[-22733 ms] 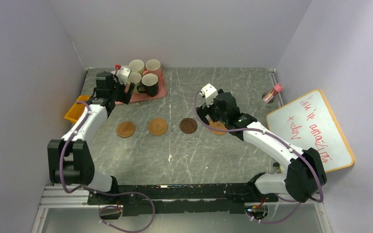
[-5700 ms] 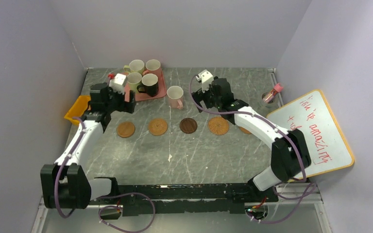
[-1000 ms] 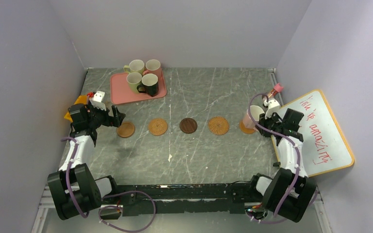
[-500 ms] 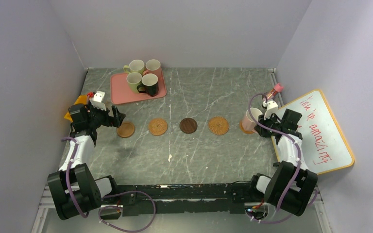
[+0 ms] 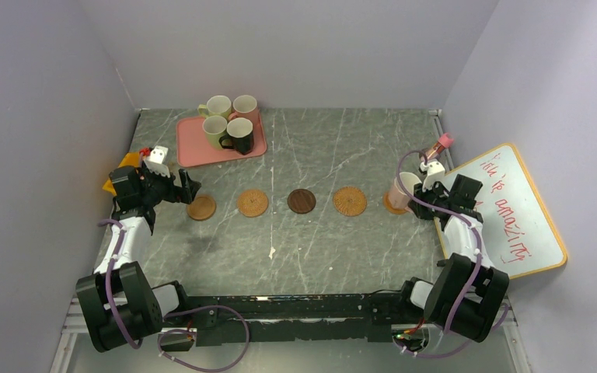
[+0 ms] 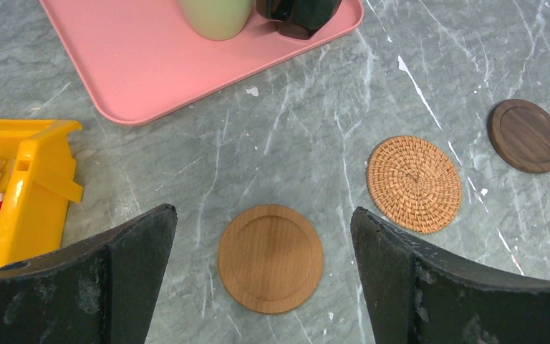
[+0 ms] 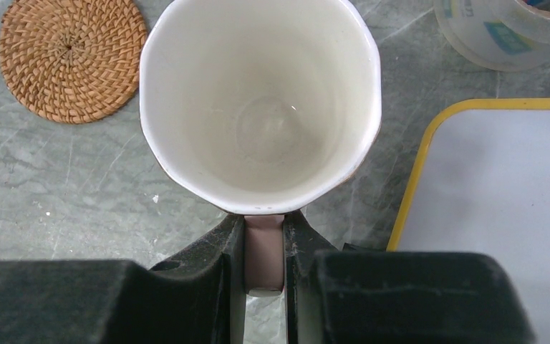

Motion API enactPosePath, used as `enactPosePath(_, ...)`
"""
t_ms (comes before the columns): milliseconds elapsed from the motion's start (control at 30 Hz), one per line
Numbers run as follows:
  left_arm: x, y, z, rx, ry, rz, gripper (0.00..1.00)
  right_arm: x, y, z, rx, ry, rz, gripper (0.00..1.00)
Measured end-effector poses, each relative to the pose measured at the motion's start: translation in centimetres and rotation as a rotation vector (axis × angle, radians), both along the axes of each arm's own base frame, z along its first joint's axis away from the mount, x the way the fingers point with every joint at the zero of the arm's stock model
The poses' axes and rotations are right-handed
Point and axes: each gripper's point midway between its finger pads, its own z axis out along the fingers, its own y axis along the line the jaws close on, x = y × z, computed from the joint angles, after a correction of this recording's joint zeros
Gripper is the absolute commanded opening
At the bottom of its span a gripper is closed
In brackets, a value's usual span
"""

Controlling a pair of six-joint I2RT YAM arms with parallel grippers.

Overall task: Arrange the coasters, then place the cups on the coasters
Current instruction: Place the cup on the coaster.

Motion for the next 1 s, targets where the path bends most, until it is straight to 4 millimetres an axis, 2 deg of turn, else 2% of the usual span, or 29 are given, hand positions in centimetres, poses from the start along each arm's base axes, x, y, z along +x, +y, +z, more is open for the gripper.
enactPosePath(1000,0.01,-0.01,-0.34,-0.004,0.011,-0.001,0.96,-0.14,0.28,-0.12,-0.022,-0.016,0.047,0.01)
